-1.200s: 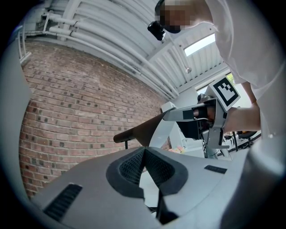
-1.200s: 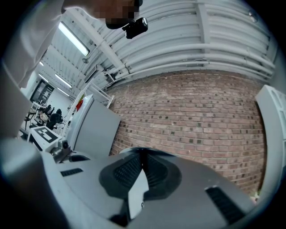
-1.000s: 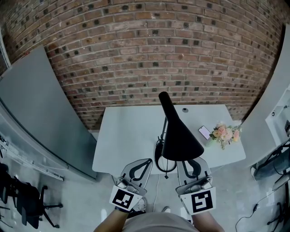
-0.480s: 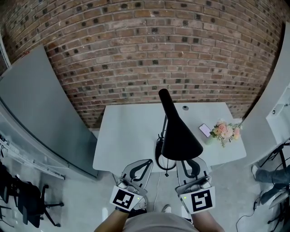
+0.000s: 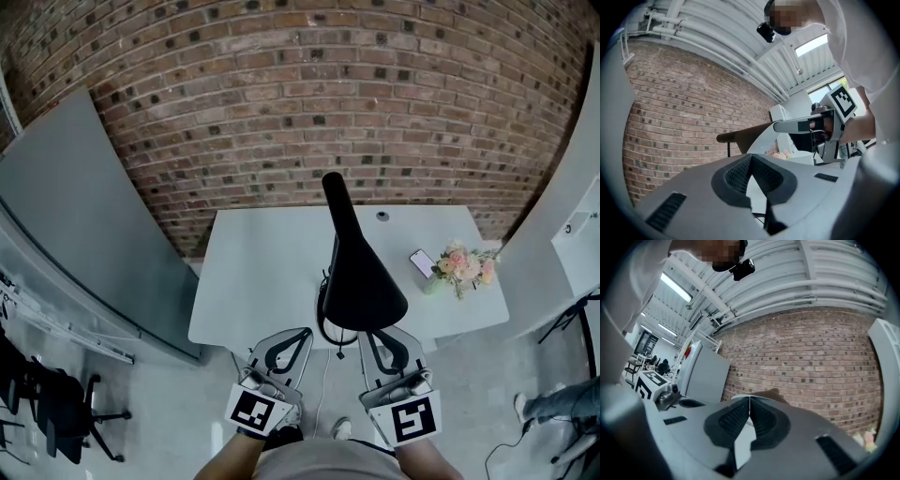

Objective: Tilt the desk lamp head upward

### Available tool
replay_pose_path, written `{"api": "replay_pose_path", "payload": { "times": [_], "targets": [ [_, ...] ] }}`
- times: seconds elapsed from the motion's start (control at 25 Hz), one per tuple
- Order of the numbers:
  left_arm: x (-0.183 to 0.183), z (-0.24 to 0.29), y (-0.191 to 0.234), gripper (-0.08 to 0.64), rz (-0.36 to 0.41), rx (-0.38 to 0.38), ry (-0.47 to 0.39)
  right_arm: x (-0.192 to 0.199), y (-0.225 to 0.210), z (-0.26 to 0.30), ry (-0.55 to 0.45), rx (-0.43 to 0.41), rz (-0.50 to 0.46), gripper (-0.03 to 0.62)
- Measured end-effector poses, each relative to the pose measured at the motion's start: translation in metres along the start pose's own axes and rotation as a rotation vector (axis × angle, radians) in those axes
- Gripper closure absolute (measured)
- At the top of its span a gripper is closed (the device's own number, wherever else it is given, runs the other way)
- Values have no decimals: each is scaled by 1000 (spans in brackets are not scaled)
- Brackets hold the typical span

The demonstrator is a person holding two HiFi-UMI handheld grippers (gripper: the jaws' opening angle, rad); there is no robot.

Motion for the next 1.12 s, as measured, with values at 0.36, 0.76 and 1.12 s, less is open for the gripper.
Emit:
{"api": "replay_pose_path", "payload": {
  "times": [0.36,0.76,1.12],
  "targets": [
    [2,-3,-31,554,7,-53,14,12,-15,-31,9,-32,19,574],
    [3,-16,-55,554,22,-118,27,22,-15,-50,-3,-121,23,574],
    [10,-14,-60,554,37,-138,44,31,-18,-49,-22,-143,46,574]
  ]
}}
Point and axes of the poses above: the fingertips, and each gripper's own axes: z forward along the fingers, y to its left, x out of its underside, the point moved 5 cm from there along -z, backward along the fingers, and after that the axes turned 1 degree about -y, right-handed, at the moved point
